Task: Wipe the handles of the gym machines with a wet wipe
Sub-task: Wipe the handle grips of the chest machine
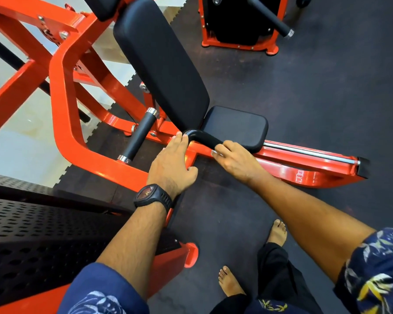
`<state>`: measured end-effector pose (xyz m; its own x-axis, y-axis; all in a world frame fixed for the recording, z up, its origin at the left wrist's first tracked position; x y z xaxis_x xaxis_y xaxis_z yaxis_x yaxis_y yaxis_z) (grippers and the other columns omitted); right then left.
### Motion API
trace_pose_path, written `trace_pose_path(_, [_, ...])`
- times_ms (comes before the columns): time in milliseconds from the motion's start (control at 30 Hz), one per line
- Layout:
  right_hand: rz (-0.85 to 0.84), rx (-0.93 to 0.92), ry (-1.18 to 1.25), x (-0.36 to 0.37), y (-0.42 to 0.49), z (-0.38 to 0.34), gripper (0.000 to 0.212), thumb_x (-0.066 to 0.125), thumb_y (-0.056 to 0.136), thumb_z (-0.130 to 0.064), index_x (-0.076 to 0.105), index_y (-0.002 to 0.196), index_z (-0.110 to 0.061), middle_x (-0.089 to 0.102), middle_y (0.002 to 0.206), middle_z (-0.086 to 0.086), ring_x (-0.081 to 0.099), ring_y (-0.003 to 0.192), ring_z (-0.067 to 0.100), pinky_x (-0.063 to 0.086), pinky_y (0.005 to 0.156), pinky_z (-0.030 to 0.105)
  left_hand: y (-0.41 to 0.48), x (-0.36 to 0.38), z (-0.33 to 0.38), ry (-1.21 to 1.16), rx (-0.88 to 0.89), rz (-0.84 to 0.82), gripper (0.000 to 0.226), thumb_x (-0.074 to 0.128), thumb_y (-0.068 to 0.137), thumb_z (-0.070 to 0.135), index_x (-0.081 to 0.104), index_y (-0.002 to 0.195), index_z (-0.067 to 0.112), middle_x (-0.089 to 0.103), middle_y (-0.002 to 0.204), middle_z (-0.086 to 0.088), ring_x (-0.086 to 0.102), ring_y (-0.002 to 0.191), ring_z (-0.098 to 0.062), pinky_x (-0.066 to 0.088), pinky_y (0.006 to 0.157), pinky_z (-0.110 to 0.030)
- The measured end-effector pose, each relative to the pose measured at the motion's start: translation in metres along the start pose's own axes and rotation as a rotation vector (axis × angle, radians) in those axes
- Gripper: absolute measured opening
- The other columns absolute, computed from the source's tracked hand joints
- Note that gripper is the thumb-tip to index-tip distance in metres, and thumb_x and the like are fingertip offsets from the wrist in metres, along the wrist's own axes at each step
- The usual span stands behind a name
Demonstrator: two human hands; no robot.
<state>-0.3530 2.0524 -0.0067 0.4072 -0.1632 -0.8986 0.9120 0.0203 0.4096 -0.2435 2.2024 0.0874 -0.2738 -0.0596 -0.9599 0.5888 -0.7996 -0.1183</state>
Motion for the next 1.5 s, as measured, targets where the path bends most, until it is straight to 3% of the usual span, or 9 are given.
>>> trace_pose_path(200, [0.005,0.085,0.042,-0.003,-0.024,0.0,0.033,0.04,0.096,-0.01,0.07,0.107,-0.002,0.059,0.09,0.01,0.052,0.073,0.026,0.043,0.056,0.038,0.0,-0.001,0.0,-0.005,-0.013,-0.009,0.086,0.06,0.082,0.027,0.021,0.159,0.021,0.013,0.167,0.004,0.018,0.152,-0.012,0.027,0.12,-0.035])
trace_pose_path(367, [0.157,0.169,0.068,-0.01,-0.007,0.0,0.013,0.058,0.096,-0.011,0.071,0.099,-0.014,0.064,0.095,0.003,0.056,0.084,0.024,0.039,0.067,0.035,0.0,-0.002,0.0,-0.008,-0.014,0.003,0.086,0.061,0.082,0.025,0.023,0.158,0.021,0.014,0.167,0.005,0.018,0.152,-0.011,0.029,0.117,-0.036])
trace_pose_path(600, [0.289,0.655,0.486,-0.014,-0.033,-0.011,0.022,0.061,0.091,0.001,0.068,0.094,-0.019,0.067,0.103,-0.01,0.057,0.083,0.017,0.047,0.075,0.036,-0.001,-0.002,0.001,-0.014,-0.018,-0.008,0.085,0.06,0.082,0.025,0.022,0.158,0.022,0.013,0.167,0.006,0.018,0.152,-0.01,0.029,0.118,-0.037])
trace_pose_path(767, [0.097,0.95,0.588,-0.014,-0.024,-0.01,0.023,0.048,0.103,-0.013,0.059,0.122,-0.018,0.066,0.098,0.003,0.061,0.088,0.02,0.05,0.074,0.034,-0.002,-0.004,0.002,-0.003,-0.018,-0.007,0.085,0.06,0.083,0.025,0.021,0.159,0.022,0.013,0.167,0.006,0.018,0.152,-0.011,0.029,0.117,-0.038])
trace_pose_path(867, [0.096,0.945,0.618,-0.016,-0.021,-0.011,0.039,0.051,0.096,0.001,0.062,0.121,-0.026,0.067,0.114,-0.005,0.062,0.102,0.014,0.047,0.084,0.023,-0.002,-0.003,0.002,-0.006,-0.022,-0.008,0.085,0.059,0.083,0.025,0.021,0.159,0.022,0.013,0.167,0.006,0.019,0.152,-0.011,0.031,0.116,-0.038])
trace_pose_path(967, [0.123,0.761,0.713,-0.02,0.018,-0.006,0.045,0.054,0.087,0.007,0.065,0.109,-0.031,0.066,0.116,-0.015,0.06,0.104,0.004,0.048,0.088,0.022,-0.001,-0.002,0.001,-0.001,-0.02,-0.005,0.085,0.059,0.082,0.025,0.021,0.159,0.022,0.014,0.167,0.005,0.018,0.152,-0.011,0.031,0.117,-0.038])
trace_pose_path(1167, [-0.328,0.925,0.644,0.009,0.015,0.031,0.047,0.039,0.082,0.011,0.064,0.108,-0.018,0.068,0.103,0.013,0.06,0.097,0.037,0.035,0.07,0.032,-0.002,-0.003,0.002,-0.007,-0.022,-0.01,0.085,0.06,0.083,0.025,0.022,0.158,0.022,0.014,0.167,0.005,0.02,0.151,-0.011,0.031,0.118,-0.038])
trace_pose_path(1400, [-0.414,0.936,0.729,0.007,0.009,0.038,0.032,0.037,0.081,0.011,0.058,0.089,-0.012,0.062,0.089,0.013,0.06,0.094,0.039,0.038,0.068,0.034,-0.002,-0.004,0.003,-0.017,-0.024,-0.004,0.085,0.06,0.082,0.025,0.023,0.158,0.023,0.015,0.167,0.007,0.02,0.151,-0.011,0.031,0.117,-0.037])
trace_pose_path(1500, [-0.333,0.941,0.668,0.001,0.004,0.031,0.046,0.037,0.081,0.012,0.066,0.104,-0.016,0.067,0.099,0.013,0.061,0.095,0.035,0.036,0.07,0.031,-0.002,-0.004,0.002,-0.018,-0.028,-0.001,0.085,0.06,0.082,0.024,0.023,0.158,0.023,0.015,0.167,0.007,0.02,0.151,-0.01,0.031,0.117,-0.038])
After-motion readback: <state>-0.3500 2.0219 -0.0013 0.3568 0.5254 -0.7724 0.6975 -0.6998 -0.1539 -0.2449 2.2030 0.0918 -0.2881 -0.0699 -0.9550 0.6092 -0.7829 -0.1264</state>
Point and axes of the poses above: each hand's wrist, its own y-axis towards the middle knuckle, its own x-axis out of the palm, z = x × y, the point moved 3 cm from there along y, towards the middle knuckle
